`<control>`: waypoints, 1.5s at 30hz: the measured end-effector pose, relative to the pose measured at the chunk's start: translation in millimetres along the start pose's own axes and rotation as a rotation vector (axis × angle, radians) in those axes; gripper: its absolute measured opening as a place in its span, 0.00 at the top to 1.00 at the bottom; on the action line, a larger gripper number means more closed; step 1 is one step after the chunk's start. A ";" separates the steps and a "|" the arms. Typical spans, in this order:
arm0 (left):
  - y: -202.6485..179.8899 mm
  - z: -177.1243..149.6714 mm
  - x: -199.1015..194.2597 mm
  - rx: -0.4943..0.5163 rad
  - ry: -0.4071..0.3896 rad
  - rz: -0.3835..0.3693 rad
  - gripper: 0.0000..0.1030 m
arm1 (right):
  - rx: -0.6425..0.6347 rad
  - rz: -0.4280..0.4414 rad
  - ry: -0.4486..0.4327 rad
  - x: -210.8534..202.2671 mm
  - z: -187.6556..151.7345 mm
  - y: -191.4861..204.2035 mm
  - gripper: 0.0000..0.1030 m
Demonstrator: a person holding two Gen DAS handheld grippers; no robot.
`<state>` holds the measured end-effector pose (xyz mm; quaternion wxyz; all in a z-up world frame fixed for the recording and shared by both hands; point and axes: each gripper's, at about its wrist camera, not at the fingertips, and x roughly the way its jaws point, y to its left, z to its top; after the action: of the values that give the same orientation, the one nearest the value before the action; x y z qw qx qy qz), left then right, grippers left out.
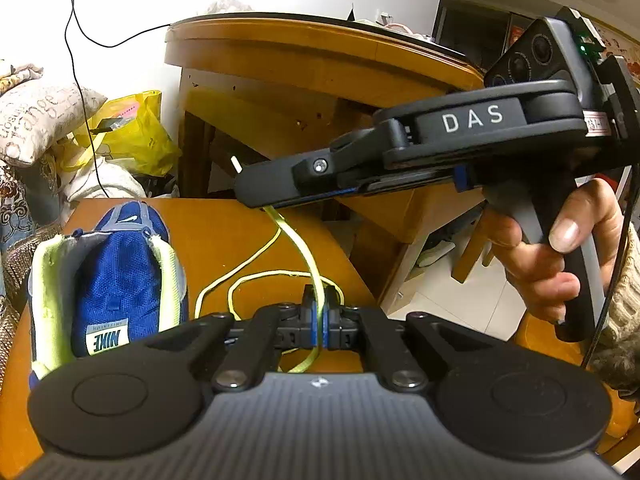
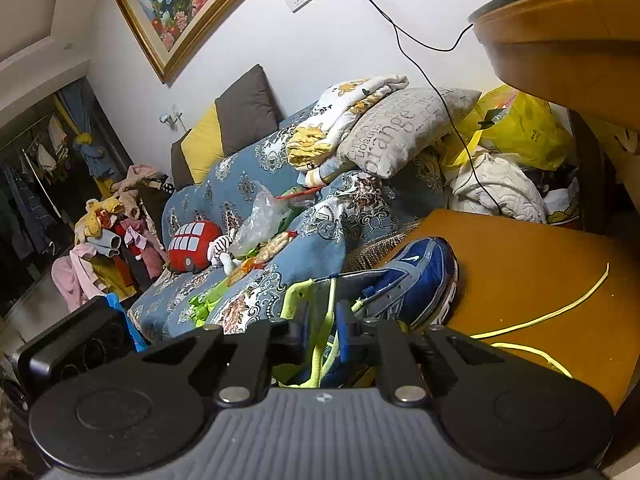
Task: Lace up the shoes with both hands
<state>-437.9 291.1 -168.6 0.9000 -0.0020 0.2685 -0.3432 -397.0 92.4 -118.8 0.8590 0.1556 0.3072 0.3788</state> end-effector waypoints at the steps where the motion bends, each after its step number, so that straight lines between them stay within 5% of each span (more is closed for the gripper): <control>1: -1.1 -0.4 -0.9 0.001 -0.001 0.001 0.97 | -0.002 0.000 0.003 0.5 -0.6 0.6 0.85; 7: -3.5 -1.8 -3.0 -0.001 0.005 0.005 0.96 | -0.002 -0.008 0.017 6.0 -5.7 -0.1 0.87; 8: -3.8 -2.1 -3.4 -0.004 0.007 0.007 0.96 | -0.006 -0.010 0.014 6.3 -6.2 0.3 0.97; 16: 13.7 3.5 -12.5 -0.123 0.013 -0.004 0.92 | -0.064 -0.052 -0.060 0.7 -6.0 3.9 0.97; 18: 17.5 7.6 -21.5 -0.140 -0.004 0.007 0.62 | -0.096 -0.096 -0.097 -3.3 -4.5 4.4 0.97; 20: 20.5 12.9 -32.2 -0.151 -0.034 0.032 0.53 | -0.132 -0.145 -0.138 -7.3 -3.3 4.6 0.97; 25: 29.0 30.7 -47.0 -0.165 -0.067 0.075 0.53 | -0.287 -0.306 -0.232 -8.7 -4.9 9.1 0.97; 30: 36.0 44.8 -29.0 -0.199 -0.013 0.172 0.55 | -0.484 -0.414 -0.266 10.8 -14.3 14.3 0.97; 35: 45.2 52.2 1.9 -0.248 0.084 0.225 0.61 | -0.524 -0.417 -0.201 34.4 -18.7 7.3 0.97; 45: 40.6 60.6 27.2 -0.154 0.171 0.349 0.61 | -0.454 -0.504 -0.024 75.9 -20.6 -13.9 0.97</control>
<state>-366.6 294.4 -137.5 0.9170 0.0047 0.3655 -0.1595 -362.7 140.5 -172.6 0.9419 -0.1162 0.2336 0.2113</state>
